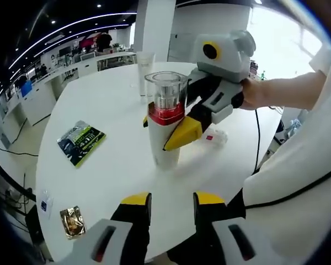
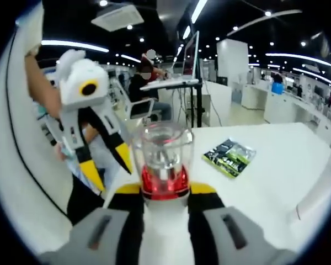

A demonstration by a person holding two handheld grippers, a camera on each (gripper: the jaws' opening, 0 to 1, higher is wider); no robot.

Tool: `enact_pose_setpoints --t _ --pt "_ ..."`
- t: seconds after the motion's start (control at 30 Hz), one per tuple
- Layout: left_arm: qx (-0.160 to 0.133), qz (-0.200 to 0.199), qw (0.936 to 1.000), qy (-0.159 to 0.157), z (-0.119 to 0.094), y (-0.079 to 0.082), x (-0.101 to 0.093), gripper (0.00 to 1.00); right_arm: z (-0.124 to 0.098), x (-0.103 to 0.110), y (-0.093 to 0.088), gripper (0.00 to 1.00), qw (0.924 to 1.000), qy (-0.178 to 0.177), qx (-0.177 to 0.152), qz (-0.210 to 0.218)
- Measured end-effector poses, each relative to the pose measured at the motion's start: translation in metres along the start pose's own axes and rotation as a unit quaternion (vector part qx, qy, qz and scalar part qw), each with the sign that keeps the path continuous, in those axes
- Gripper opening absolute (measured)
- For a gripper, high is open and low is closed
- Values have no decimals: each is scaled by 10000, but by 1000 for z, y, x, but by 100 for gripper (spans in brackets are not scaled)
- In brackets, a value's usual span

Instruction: Arrange the skincare products in the storage area until every visible bottle or jar stands upright without overlapping.

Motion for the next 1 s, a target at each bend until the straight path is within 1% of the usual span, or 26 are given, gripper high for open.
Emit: enact_pose_setpoints --t 0.1,0.17,0.2,0.23,0.3,0.43,0.6,0.73,0.87,1.0 --pt "-25 7 10000 -18 0 2 1 31 -6 -7 5 27 9999 -132 -60 -11" --pt "-45 7 10000 -31 0 3 1 31 -17 -19 13 27 9993 -319 -206 6" --pt "-46 8 10000 -34 0 3 1 31 -19 -22 15 27 9991 -347 -224 9" --pt "-56 11 10000 -50 0 3 1 31 -26 -31 20 27 9985 -458 -300 17" --pt "-62 5 10000 -62 1 3 2 31 -35 -43 26 27 9978 -570 -333 -44" --pt "-71 0 9999 -81 1 2 4 31 -51 -63 38 27 9961 -779 -355 -215" --pt "-170 -111 9998 -83 0 5 11 31 -71 -87 46 27 9941 -1008 -335 -238" --pt "-258 -213 9994 -106 2 10 14 30 -87 -101 53 27 9923 -1142 -257 -397" --pt "-371 -289 9988 -162 4 16 14 30 -102 -111 58 27 9910 -1222 -178 -519" --pt "-412 -297 9985 -184 5 18 12 30 -119 -122 60 27 9900 -1305 -252 -463"
Point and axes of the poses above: the point that each gripper's makers call its tool centre point, and the gripper's own axes: z roughly forward along the fingers, x roughly to its left, y roughly out of its top, the point moved 10 cm from there along -z, roughly backward along the fingers, and after that the axes turned 11 degrees about -z, right-handed, at the moved point
